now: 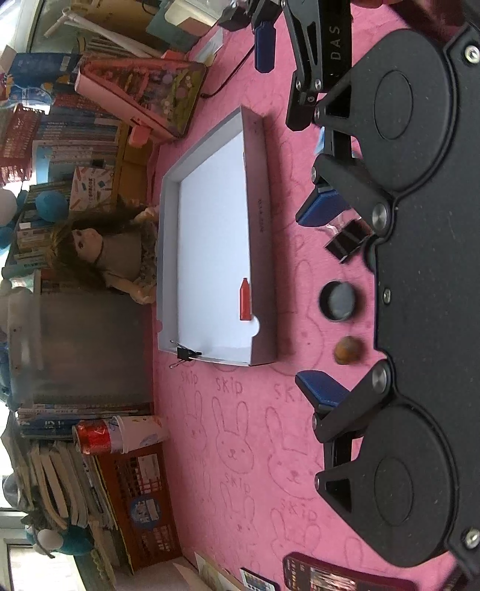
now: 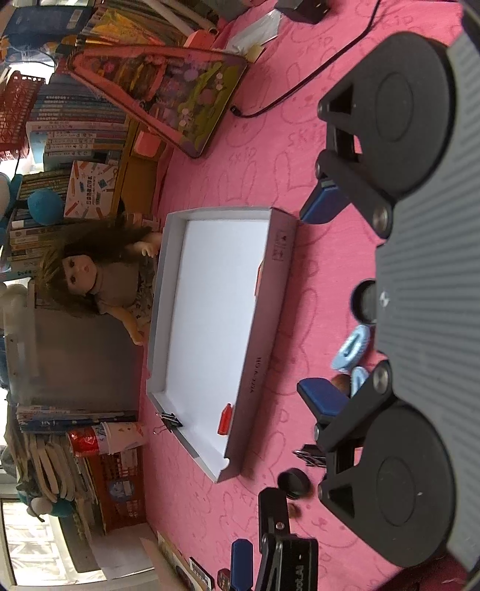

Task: Organize rigid objects
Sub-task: 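Withdraw both tools from the tray back toward the scattered objects, then grasp a black round lid with the left tool while the right tool grasps another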

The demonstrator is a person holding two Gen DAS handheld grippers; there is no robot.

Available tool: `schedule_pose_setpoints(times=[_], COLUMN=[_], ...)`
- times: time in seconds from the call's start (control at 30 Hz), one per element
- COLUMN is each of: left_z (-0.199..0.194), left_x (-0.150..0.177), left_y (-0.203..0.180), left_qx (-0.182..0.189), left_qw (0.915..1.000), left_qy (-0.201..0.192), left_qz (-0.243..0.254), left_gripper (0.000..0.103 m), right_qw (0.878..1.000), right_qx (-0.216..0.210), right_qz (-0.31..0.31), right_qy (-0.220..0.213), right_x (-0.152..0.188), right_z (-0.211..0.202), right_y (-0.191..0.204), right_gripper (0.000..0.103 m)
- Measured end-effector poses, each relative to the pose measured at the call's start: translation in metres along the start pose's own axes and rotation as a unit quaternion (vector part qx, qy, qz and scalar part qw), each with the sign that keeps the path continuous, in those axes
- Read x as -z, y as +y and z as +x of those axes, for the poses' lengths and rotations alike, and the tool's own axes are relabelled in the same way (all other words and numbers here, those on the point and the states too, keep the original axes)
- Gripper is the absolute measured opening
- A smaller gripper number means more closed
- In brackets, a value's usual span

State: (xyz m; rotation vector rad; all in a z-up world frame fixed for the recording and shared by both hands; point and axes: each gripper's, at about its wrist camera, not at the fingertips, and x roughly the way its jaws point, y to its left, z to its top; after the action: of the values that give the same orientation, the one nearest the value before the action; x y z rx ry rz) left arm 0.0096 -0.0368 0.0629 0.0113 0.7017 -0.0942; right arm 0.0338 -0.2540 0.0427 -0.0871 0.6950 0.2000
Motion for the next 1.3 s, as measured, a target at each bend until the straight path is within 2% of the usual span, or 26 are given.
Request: schedule_pose_setpoints(times=[0.3,0.6,0.9,1.3], left_z=[-0.040,-0.034,-0.014,0.009], left_x=[0.039,0.066,0.075,0.078], left_y=[-0.009,-0.018,-0.011,-0.001], left_qx=[-0.017,-0.039,-0.003,0.021], left_qw=[0.9993,0.9977,0.9992,0.9992], left_qy=[-0.034,-0.046,-0.039,-0.033], left_qz=[0.007,0.030,0.009,-0.007], left_gripper=[0.087,0.088,0.088,0.085], right_qw=[1.000,0.999,0.997,0.997], right_qx=[0.004,0.021,0.040,0.053], right_qz=[0.006,0.017,0.012,0.002], right_qy=[-0.018,-0.033,-0.061,-0.052], right_x=[0.031,0.055,0.063,0.063], right_z=[-0.025,-0.022,-0.020,-0.003], right_y=[-0.006,-0.014,-0.011,-0.002], right_gripper=[0.098,0.098,0.098,0.095])
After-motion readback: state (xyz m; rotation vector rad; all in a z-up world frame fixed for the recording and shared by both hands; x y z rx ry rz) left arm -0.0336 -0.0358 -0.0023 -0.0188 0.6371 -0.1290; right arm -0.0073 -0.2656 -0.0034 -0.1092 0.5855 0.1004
